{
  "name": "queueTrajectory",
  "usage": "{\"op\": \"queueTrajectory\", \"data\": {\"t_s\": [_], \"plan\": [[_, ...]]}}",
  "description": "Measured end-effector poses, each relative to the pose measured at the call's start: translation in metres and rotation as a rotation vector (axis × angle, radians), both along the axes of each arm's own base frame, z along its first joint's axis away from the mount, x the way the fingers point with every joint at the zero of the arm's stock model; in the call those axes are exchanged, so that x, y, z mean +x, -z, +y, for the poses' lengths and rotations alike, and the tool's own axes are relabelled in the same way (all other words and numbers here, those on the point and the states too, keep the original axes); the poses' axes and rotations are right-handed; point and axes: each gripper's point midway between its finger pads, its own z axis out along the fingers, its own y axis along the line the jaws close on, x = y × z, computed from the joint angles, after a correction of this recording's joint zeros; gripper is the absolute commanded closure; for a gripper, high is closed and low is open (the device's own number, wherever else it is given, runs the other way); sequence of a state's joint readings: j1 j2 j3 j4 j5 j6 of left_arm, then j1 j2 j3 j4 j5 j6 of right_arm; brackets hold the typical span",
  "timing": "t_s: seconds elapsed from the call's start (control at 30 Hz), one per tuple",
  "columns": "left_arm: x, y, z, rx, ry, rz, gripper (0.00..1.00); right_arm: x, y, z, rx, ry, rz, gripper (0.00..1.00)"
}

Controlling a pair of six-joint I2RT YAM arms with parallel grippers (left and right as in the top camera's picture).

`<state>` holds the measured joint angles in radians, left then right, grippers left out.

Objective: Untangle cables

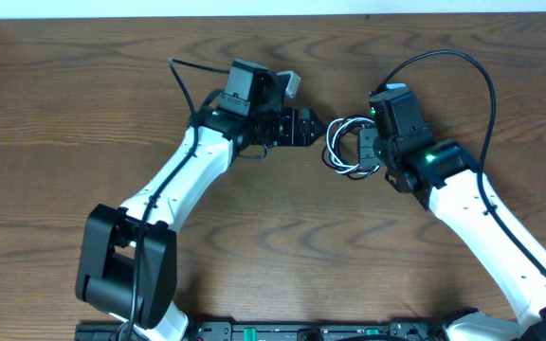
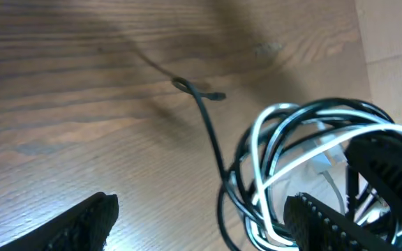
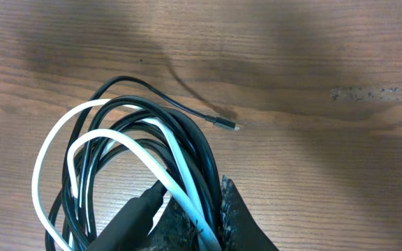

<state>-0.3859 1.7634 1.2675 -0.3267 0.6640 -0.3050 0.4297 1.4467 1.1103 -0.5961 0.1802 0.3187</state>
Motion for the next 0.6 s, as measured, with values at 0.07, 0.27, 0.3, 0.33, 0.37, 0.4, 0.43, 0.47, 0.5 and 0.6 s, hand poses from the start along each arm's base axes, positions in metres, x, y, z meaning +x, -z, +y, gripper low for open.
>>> {"op": "queueTrajectory", "data": {"t_s": [0.07, 0.27, 0.3, 0.33, 0.37, 0.4, 0.43, 0.47, 0.5, 0.6], "plan": [[-0.005, 0.001, -0.006, 0.008, 0.017, 0.000, 0.19, 0.000, 0.000, 0.000, 0.003, 0.001, 0.001, 0.99], [-0.013, 0.018, -0.008, 0.139, -0.001, -0.010, 0.20, 0.000, 0.000, 0.001, 0.006, 0.000, 0.003, 0.99], [-0.013, 0.021, -0.005, 0.163, -0.011, -0.014, 0.21, -0.001, 0.000, 0.001, 0.006, 0.000, 0.003, 0.99], [-0.011, 0.022, -0.003, 0.181, -0.022, -0.019, 0.21, -0.001, 0.000, 0.001, 0.007, -0.001, 0.004, 0.99], [-0.009, 0.024, 0.000, 0.199, -0.036, -0.027, 0.21, -0.001, 0.000, 0.001, 0.007, -0.002, 0.004, 0.99], [-0.008, 0.024, 0.002, 0.208, -0.043, -0.031, 0.20, -0.001, 0.000, 0.001, 0.008, -0.002, 0.003, 0.99], [-0.006, 0.025, 0.003, 0.217, -0.051, -0.035, 0.20, 0.000, 0.000, 0.002, 0.009, -0.002, 0.002, 0.99], [-0.006, 0.025, 0.004, 0.223, -0.055, -0.038, 0.21, 0.000, 0.000, 0.002, 0.012, -0.003, 0.001, 0.99], [-0.005, 0.026, 0.005, 0.230, -0.059, -0.042, 0.21, 0.000, -0.001, 0.003, 0.016, -0.006, -0.001, 0.99], [-0.006, 0.026, 0.002, 0.239, -0.056, -0.048, 0.21, 0.001, -0.002, 0.007, 0.034, -0.017, -0.004, 0.99]]}}
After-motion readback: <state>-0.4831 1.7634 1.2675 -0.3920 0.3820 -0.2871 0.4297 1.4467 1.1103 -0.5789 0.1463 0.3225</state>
